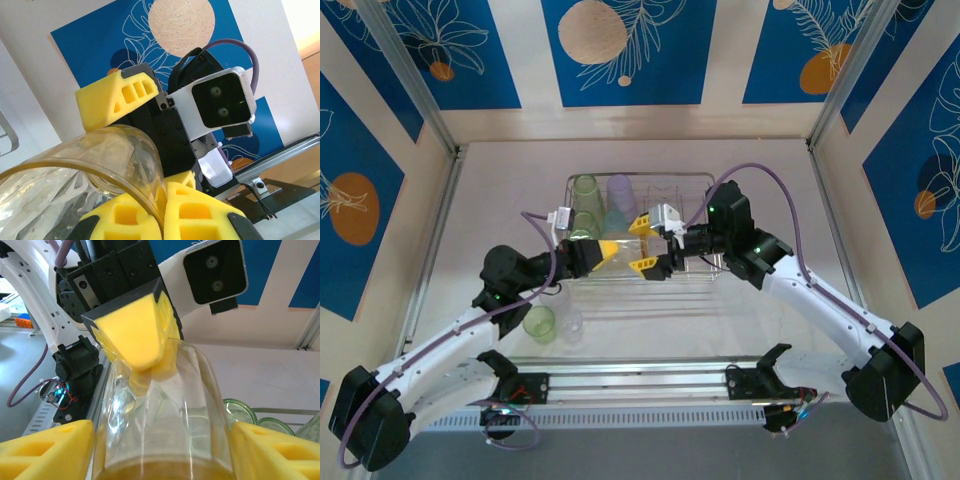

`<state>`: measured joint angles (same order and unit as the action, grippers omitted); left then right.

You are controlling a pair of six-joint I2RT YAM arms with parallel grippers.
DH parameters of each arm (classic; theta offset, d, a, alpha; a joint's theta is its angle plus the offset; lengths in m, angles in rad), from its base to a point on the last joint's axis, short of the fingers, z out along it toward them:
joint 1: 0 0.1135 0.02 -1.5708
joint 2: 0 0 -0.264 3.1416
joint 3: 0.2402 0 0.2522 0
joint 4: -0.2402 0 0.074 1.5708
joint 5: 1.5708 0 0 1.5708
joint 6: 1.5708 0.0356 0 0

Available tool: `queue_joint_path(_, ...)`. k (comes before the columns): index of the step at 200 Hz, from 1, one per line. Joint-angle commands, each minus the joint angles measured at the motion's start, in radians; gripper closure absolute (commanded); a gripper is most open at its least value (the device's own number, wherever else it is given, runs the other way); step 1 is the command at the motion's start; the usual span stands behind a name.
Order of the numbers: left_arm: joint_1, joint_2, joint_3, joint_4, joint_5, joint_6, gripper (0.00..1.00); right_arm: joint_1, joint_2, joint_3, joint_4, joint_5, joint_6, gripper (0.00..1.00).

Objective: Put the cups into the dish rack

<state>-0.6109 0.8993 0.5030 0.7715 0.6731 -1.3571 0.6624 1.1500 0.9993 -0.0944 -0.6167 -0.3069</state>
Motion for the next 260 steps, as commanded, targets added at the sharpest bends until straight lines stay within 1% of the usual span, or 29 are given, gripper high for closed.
queue_joint_path(1,0.005,0.012,0.000,0.094,-0.017,-0.014,1.00,0.029,0.016,0.047,-0.056,-0.045,-0.031,0.28)
queue_joint_path(73,0.005,0.010,0.003,0.105,-0.013,-0.014,1.00,0.029,0.049,0.069,-0.114,-0.057,-0.058,0.31)
queue_joint_path(106,0.005,0.015,0.003,0.120,-0.013,-0.022,1.00,0.031,0.048,0.062,-0.126,-0.061,-0.079,0.26)
queue_joint_path(141,0.005,0.016,-0.001,0.130,-0.016,-0.028,1.00,0.033,0.050,0.063,-0.141,-0.066,-0.093,0.26)
queue_joint_path(161,0.006,0.015,-0.006,0.134,-0.020,-0.030,1.00,0.036,0.053,0.063,-0.144,-0.067,-0.098,0.28)
queue_joint_path(190,0.005,0.018,-0.009,0.138,-0.023,-0.030,1.00,0.036,0.057,0.062,-0.149,-0.062,-0.097,0.33)
queue_joint_path(217,0.005,0.019,-0.009,0.148,-0.024,-0.036,1.00,0.037,0.063,0.057,-0.147,-0.028,-0.090,0.37)
queue_joint_path(237,0.005,0.021,-0.012,0.155,-0.025,-0.040,1.00,0.038,0.060,0.042,-0.125,0.001,-0.088,0.36)
queue_joint_path(260,0.005,0.027,-0.014,0.178,-0.026,-0.053,1.00,0.042,0.048,0.017,-0.102,0.003,-0.118,0.36)
